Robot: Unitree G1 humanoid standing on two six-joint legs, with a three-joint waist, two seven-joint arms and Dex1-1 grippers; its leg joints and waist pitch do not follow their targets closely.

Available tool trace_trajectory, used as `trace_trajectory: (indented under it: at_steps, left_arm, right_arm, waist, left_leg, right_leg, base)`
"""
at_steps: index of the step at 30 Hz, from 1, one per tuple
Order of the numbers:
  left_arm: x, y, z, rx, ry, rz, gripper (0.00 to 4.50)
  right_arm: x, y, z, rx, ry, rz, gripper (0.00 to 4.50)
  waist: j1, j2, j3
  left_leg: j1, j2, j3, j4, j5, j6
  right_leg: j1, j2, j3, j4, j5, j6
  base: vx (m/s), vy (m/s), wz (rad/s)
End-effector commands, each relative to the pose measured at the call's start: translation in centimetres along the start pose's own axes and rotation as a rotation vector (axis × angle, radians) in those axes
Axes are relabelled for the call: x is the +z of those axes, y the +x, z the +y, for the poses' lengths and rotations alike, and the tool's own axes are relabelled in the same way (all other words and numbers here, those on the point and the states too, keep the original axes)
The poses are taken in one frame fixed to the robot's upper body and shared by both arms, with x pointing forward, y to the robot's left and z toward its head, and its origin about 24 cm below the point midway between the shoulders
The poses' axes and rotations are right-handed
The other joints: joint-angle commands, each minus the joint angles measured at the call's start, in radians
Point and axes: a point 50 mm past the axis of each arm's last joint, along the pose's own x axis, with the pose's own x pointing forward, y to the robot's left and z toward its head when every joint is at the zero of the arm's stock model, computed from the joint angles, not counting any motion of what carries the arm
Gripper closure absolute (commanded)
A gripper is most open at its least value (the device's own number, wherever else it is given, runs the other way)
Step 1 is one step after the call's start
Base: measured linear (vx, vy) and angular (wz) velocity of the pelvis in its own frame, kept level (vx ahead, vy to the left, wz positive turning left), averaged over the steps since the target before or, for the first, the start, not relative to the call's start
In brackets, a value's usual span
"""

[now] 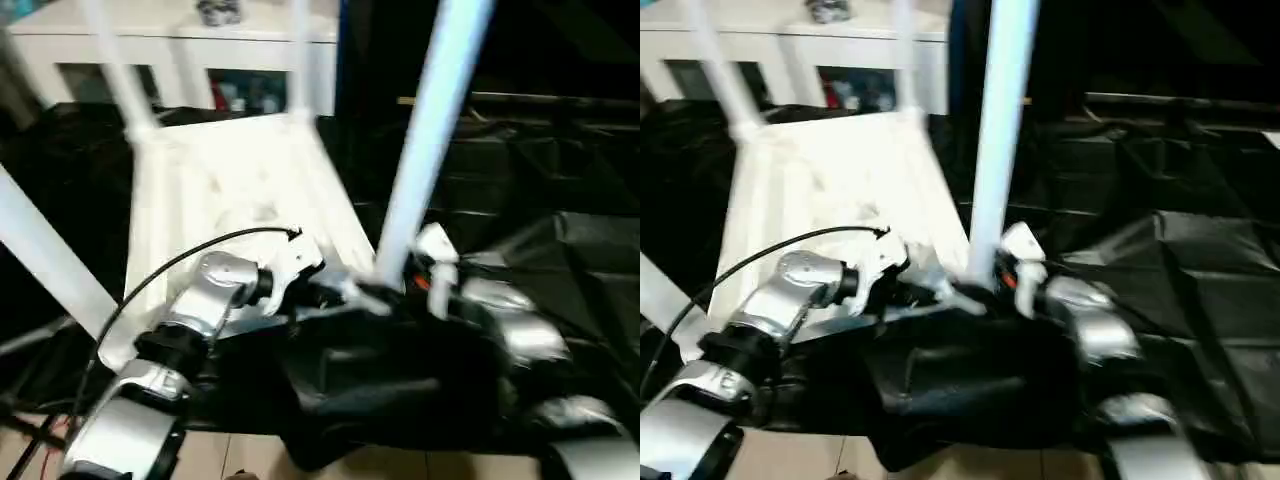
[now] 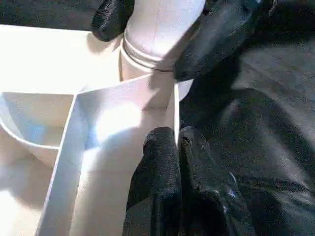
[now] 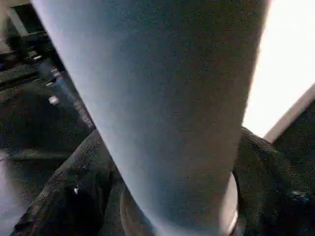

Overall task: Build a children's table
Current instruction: Rotate leg to tighten

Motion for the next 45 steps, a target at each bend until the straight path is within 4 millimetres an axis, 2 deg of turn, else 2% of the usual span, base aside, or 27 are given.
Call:
trace_trajectory:
  at_steps: [1,6,14,18,21,22,23,25,26,27,29,32,33,34,39,41,45]
  left_arm:
    - [1.2,0.4,-0.1,-0.027,0.055,-0.027,4.5]
    - [1.2,0.2,-0.1,-0.038,0.056,-0.022,4.5]
    - [1.2,0.3,-0.2,-0.047,0.058,-0.027,4.5]
    - [1.3,0.6,-0.2,-0.021,0.05,-0.038,4.5]
    - [1.4,1.0,-0.1,0.01,0.039,-0.044,4.5]
    - [1.5,1.6,0.0,0.043,0.028,-0.05,4.5]
    - [1.6,1.9,0.0,0.057,0.027,-0.051,4.5]
    - [1.9,2.6,-0.1,0.081,0.02,-0.057,4.5]
    - [2.1,2.9,-0.2,0.09,0.017,-0.061,4.5]
    - [2.2,3.2,-0.2,0.095,0.014,-0.063,4.5]
    - [2.4,3.6,-0.3,0.109,0.011,-0.068,4.5]
    - [2.9,4.4,-0.4,0.14,0.006,-0.078,4.5]
    - [3.0,4.6,-0.4,0.144,0.008,-0.08,4.5]
    - [3.0,4.7,-0.5,0.146,0.009,-0.081,4.5]
    - [2.8,4.5,-0.7,0.13,0.019,-0.086,4.5]
    - [2.4,3.8,-0.5,0.127,0.025,-0.071,4.5]
    - [2.0,3.2,-0.1,0.128,0.03,-0.057,4.5]
  right_arm:
    - [-0.6,0.9,1.9,0.191,0.032,0.025,1.29]
    - [-0.7,0.7,2.4,0.24,0.046,0.039,1.76]
    - [-0.6,1.0,2.9,0.262,0.075,0.027,1.89]
    - [-0.9,1.3,2.8,0.211,0.088,0.008,1.89]
    - [-1.1,1.8,2.2,0.105,0.09,0.0,1.89]
    - [-1.5,2.5,1.3,-0.046,0.108,0.013,1.9]
    - [-1.7,2.9,1.0,-0.108,0.118,0.016,1.91]
    - [-1.9,3.6,0.5,-0.229,0.149,0.013,1.94]
    - [-2.0,3.9,0.2,-0.287,0.171,0.016,1.95]
    - [-2.1,4.2,0.1,-0.323,0.186,0.019,1.96]
    - [-2.2,4.6,-0.1,-0.385,0.194,0.028,1.96]
    - [-2.5,5.6,-0.2,-0.492,0.202,0.054,1.96]
    - [-2.4,6.1,0.1,-0.472,0.219,0.038,1.96]
    - [-2.3,6.4,0.3,-0.452,0.23,0.025,1.4]
    - [-1.8,6.6,0.3,-0.429,0.21,0.001,1.05]
    - [-1.3,5.2,0.1,-0.339,0.147,-0.024,0.94]
    - [-1.0,2.9,0.2,-0.208,0.067,-0.038,0.94]
  waist:
    - [-0.002,-0.009,-0.057]
    - [-0.001,-0.008,-0.058]
    - [-0.002,-0.009,-0.059]
    - [-0.001,-0.009,-0.059]
    - [-0.005,-0.009,-0.056]
    - [-0.009,-0.007,-0.053]
    - [-0.017,-0.006,-0.049]
    - [-0.029,-0.009,-0.048]
    - [-0.034,-0.005,-0.049]
    - [-0.044,-0.006,-0.049]
    - [-0.059,-0.007,-0.05]
    - [-0.07,-0.006,-0.051]
    - [-0.072,-0.005,-0.052]
    - [-0.073,-0.005,-0.051]
    - [-0.068,-0.004,-0.053]
    - [-0.065,-0.002,-0.057]
    - [-0.051,-0.005,-0.059]
  left_leg:
    - [0.004,0.008,0.014,-0.059,-0.176,0.092]
    - [-0.001,0.006,0.012,-0.06,-0.17,0.075]
    - [-0.001,0.006,0.012,-0.059,-0.158,0.07]
    - [0.0,0.006,0.013,-0.058,-0.162,0.069]
    - [-0.001,0.005,0.012,-0.062,-0.184,0.055]
    - [0.0,0.005,0.011,-0.065,-0.203,0.044]
    - [0.001,0.003,0.009,-0.07,-0.234,0.025]
    - [-0.001,0.0,0.004,-0.073,-0.248,0.007]
    - [-0.002,0.0,0.003,-0.073,-0.25,0.005]
    - [-0.006,-0.002,0.001,-0.074,-0.249,0.003]
    - [-0.003,-0.003,0.003,-0.071,-0.252,0.01]
    - [-0.004,-0.004,0.006,-0.068,-0.252,0.024]
    - [-0.005,-0.004,0.004,-0.069,-0.249,0.025]
    - [-0.005,-0.004,0.004,-0.069,-0.253,0.028]
    - [0.0,0.0,0.007,-0.067,-0.246,0.04]
    - [-0.003,-0.001,0.008,-0.064,-0.215,0.056]
    - [-0.004,0.0,0.01,-0.059,-0.173,0.084]
  right_leg:
    - [0.057,-0.038,0.034,-0.059,-0.127,-0.252]
    - [0.056,-0.04,0.032,-0.059,-0.14,-0.246]
    - [0.057,-0.038,0.032,-0.057,-0.122,-0.246]
    - [0.056,-0.039,0.032,-0.058,-0.131,-0.247]
    - [0.055,-0.04,0.031,-0.063,-0.179,-0.232]
    - [0.052,-0.041,0.032,-0.067,-0.218,-0.222]
    - [0.048,-0.043,0.031,-0.074,-0.288,-0.205]
    - [0.053,-0.044,0.03,-0.081,-0.361,-0.173]
    - [0.053,-0.045,0.03,-0.081,-0.366,-0.169]
    - [0.055,-0.042,0.029,-0.081,-0.363,-0.164]
    - [0.051,-0.039,0.03,-0.082,-0.331,-0.176]
    - [0.05,-0.038,0.031,-0.081,-0.301,-0.195]
    - [0.051,-0.039,0.03,-0.08,-0.302,-0.196]
    - [0.051,-0.038,0.03,-0.082,-0.308,-0.194]
    - [0.048,-0.037,0.032,-0.078,-0.26,-0.215]
    - [0.055,-0.035,0.032,-0.07,-0.174,-0.235]
    - [0.06,-0.035,0.032,-0.063,-0.103,-0.251]
  base:
    - [0.0,0.0,0.0]
    - [0.0,0.0,0.0]
    - [0.0,0.0,0.0]
    - [0.0,0.0,0.0]
    - [0.0,0.0,0.0]
    - [0.0,0.0,0.0]
    - [0.0,0.0,0.0]
    - [0.0,0.0,0.0]
    - [0.0,0.0,0.0]
    - [0.0,0.0,0.0]
    - [0.0,0.0,0.0]
    - [0.0,0.0,0.0]
    - [0.0,0.0,0.0]
    - [0.0,0.0,0.0]
    - [0.0,0.0,0.0]
    - [0.0,0.0,0.0]
    - [0.0,0.0,0.0]
